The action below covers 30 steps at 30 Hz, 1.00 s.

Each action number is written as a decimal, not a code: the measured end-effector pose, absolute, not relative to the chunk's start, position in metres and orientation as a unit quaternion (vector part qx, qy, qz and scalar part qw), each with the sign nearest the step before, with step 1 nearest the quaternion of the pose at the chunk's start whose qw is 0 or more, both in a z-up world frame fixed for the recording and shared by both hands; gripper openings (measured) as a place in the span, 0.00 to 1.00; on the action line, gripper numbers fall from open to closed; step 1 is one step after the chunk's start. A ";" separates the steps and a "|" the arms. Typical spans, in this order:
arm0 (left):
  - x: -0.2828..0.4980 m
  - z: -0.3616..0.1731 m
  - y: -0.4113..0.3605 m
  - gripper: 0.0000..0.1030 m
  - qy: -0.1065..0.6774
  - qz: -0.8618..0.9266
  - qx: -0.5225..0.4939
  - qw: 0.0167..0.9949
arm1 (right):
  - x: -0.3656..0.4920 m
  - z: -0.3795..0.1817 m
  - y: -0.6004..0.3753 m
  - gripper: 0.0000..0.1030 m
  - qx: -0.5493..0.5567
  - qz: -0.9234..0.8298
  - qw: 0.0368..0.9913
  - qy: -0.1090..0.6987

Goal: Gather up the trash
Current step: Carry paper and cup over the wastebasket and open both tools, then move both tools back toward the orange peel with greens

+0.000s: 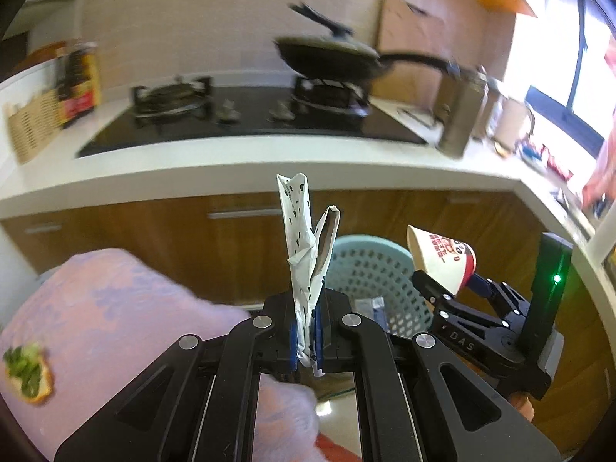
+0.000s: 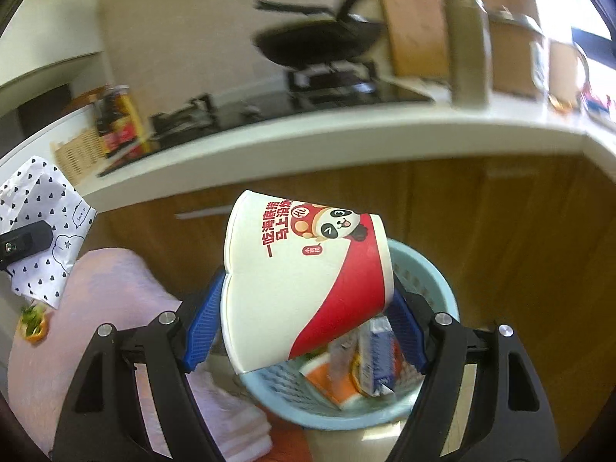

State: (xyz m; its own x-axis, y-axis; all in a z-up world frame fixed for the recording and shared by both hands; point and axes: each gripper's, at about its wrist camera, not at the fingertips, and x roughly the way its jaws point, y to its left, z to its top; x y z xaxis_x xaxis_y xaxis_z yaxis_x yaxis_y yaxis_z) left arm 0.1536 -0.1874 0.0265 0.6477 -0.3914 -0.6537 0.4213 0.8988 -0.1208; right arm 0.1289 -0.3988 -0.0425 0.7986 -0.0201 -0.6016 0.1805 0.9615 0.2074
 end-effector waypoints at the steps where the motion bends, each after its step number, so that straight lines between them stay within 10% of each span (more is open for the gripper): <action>1: 0.158 0.023 -0.197 0.04 0.361 -0.227 0.028 0.904 | 0.131 -0.047 -0.404 0.71 0.133 -0.058 0.937 0.317; 13: 0.216 -0.041 -0.291 0.05 0.450 -0.264 0.060 0.851 | 0.163 -0.103 -0.461 0.73 0.203 -0.086 0.893 0.391; 18: 0.223 -0.050 -0.313 0.43 0.450 -0.268 0.079 0.848 | 0.162 -0.106 -0.468 0.75 0.205 -0.088 0.892 0.393; 30: 0.204 -0.041 -0.295 0.45 0.440 -0.272 0.071 0.853 | 0.144 -0.077 -0.464 0.75 0.212 -0.073 0.905 0.361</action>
State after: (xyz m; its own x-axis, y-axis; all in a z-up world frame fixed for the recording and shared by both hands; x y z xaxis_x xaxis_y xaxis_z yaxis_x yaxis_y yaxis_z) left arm 0.2039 -0.2948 -0.0405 0.4641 -0.4013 -0.7897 0.5270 0.8417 -0.1180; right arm 0.1445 -0.4636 -0.0766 0.7279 0.0208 -0.6853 0.2864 0.8989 0.3315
